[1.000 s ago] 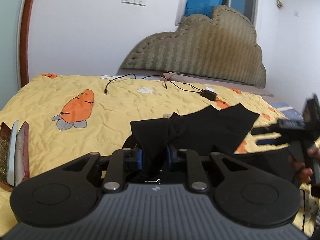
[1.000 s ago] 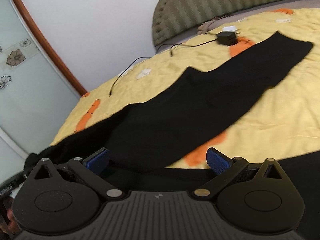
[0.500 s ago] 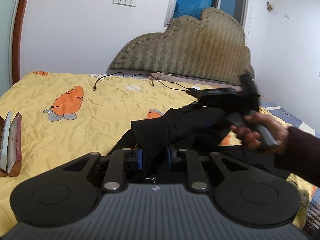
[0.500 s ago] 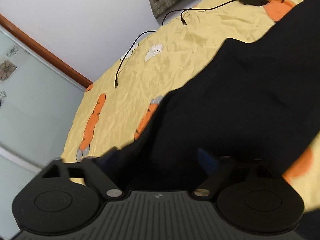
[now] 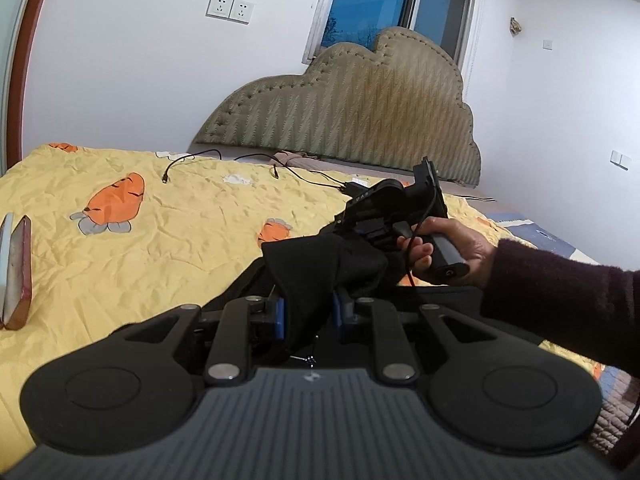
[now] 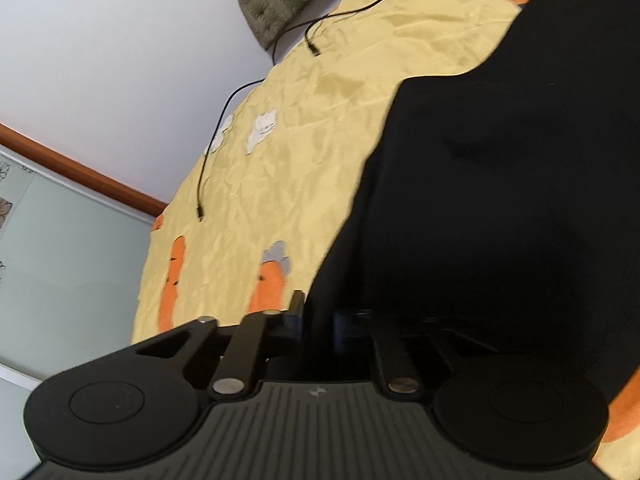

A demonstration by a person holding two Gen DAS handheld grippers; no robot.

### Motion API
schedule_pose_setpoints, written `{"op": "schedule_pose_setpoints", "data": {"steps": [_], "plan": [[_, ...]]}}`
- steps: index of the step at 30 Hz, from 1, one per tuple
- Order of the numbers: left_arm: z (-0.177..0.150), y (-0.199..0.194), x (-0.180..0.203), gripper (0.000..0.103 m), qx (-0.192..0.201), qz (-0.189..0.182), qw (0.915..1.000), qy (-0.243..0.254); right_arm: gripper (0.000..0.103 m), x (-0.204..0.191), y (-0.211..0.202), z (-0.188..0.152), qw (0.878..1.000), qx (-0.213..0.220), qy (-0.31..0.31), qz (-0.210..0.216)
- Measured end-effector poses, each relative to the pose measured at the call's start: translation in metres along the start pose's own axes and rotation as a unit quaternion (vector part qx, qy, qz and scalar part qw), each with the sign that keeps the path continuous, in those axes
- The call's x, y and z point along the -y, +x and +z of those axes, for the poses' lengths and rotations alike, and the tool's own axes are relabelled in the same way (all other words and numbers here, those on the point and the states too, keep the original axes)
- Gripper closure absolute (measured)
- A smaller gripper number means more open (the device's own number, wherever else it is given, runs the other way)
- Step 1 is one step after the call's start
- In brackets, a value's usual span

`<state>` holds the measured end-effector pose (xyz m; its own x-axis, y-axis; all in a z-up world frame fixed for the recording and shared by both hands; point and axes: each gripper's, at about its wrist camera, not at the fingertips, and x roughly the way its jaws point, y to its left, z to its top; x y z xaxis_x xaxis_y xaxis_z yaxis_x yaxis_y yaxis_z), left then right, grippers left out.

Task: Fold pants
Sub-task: 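Grasp the trouser leg hem with the right gripper while the left gripper holds the waistband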

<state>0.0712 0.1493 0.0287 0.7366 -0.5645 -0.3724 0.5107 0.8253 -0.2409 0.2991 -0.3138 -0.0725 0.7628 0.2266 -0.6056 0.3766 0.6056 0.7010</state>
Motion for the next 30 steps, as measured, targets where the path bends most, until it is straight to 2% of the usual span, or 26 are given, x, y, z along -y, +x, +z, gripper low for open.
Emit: {"op": "schedule_pose_setpoints", "data": {"steps": [7, 11, 15, 18, 23, 27, 30], "plan": [[-0.004, -0.014, 0.002, 0.084, 0.01, -0.007, 0.9999, -0.007, 0.097, -0.009, -0.036, -0.027, 0.995, 0.07, -0.059, -0.026], [-0.011, -0.033, 0.001, 0.084, 0.022, -0.016, 0.9995, -0.017, 0.097, -0.018, -0.077, -0.056, 0.983, 0.108, -0.126, -0.076], [-0.02, -0.05, 0.0, 0.084, 0.025, -0.012, 0.9993, -0.025, 0.097, -0.013, -0.121, -0.093, 0.973, 0.133, -0.158, -0.101], [-0.027, -0.06, -0.006, 0.084, 0.025, -0.011, 0.9989, -0.039, 0.097, -0.006, -0.141, -0.12, 0.97, 0.132, -0.17, -0.111], [-0.035, -0.067, -0.014, 0.084, 0.017, -0.002, 0.9986, -0.05, 0.097, 0.009, -0.155, -0.155, 0.973, 0.12, -0.156, -0.12], [-0.042, -0.069, -0.017, 0.084, 0.006, 0.009, 0.9989, -0.045, 0.097, 0.014, -0.157, -0.168, 0.976, 0.115, -0.141, -0.12], [-0.047, -0.071, -0.018, 0.084, -0.002, 0.012, 0.9988, -0.048, 0.098, 0.015, -0.155, -0.176, 0.974, 0.106, -0.152, -0.128]]}}
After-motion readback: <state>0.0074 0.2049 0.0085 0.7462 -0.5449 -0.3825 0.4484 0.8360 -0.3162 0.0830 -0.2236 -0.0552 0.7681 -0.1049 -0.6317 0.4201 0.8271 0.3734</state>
